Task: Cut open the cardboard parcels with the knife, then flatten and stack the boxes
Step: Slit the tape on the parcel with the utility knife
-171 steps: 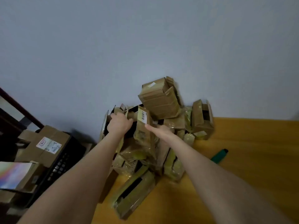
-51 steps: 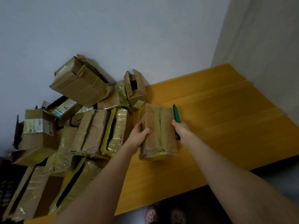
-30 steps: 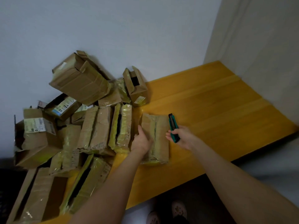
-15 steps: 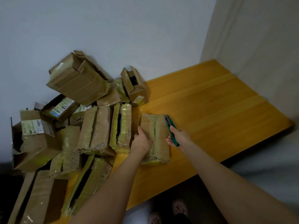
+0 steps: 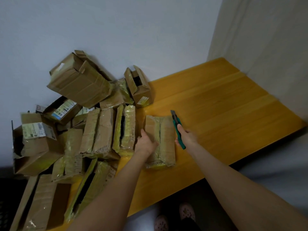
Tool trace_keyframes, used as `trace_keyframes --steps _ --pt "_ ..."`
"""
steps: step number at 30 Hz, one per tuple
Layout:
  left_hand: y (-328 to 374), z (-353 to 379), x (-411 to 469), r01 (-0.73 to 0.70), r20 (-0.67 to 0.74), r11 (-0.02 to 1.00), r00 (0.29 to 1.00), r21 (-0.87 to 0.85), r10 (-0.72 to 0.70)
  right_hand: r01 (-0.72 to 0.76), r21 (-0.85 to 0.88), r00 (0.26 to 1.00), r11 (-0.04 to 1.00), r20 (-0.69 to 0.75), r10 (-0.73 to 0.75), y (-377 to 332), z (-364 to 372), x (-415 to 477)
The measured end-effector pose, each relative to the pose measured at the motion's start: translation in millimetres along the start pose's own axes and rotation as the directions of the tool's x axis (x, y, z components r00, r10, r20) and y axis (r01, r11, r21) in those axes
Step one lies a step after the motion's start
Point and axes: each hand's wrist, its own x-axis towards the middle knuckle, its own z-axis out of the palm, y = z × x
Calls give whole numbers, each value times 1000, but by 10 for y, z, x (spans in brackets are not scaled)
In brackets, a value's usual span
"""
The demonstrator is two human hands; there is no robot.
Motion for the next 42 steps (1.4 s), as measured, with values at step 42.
trace_keyframes --steps 42 --pt "410 -140 6 -11 35 736 998 -677 48 412 -830 850 376 201 -488 -447 -347 -547"
